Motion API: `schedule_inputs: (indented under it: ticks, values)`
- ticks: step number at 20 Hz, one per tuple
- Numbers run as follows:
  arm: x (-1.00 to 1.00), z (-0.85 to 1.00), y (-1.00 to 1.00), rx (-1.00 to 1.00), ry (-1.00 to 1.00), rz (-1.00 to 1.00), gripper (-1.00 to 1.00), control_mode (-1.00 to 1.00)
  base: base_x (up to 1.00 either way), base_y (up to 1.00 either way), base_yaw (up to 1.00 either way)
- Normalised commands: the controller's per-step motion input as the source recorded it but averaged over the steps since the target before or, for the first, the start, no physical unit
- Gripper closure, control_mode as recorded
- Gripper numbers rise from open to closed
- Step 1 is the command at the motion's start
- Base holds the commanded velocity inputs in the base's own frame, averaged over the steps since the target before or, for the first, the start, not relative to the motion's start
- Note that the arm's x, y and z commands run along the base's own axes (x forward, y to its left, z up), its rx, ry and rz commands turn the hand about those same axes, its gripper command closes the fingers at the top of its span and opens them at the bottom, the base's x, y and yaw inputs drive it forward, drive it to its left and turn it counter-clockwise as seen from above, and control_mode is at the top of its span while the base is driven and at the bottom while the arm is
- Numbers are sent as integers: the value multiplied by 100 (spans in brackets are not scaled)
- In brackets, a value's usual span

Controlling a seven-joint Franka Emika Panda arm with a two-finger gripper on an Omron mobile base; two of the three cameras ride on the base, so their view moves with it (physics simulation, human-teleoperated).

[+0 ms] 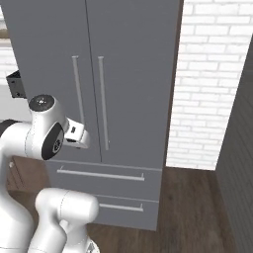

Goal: Grab a lemon wedge from the fridge and one ice cube from the ice bowl, and put them in the glass of lemonade.

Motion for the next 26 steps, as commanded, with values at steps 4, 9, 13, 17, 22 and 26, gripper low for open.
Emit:
schedule_inputs:
  ticks: [4, 9, 13, 17, 22, 26]
  values:
    - [0, 0, 0, 0, 0, 0, -100, 100, -27, 4, 0]
    - [0, 0, 0, 0, 0, 0, -100, 100, 0, 0, 0]
    - [0, 0, 0, 0, 0, 0, -100, 100, 0, 0, 0]
    - [0, 0, 0, 0, 0, 0, -100, -100, 0, 0, 0]
    - [-7, 6, 3, 0, -11, 0, -100, -100, 0, 0, 0]
    - [-36, 50, 4, 0, -34, 0, -100, -100, 0, 0, 0]
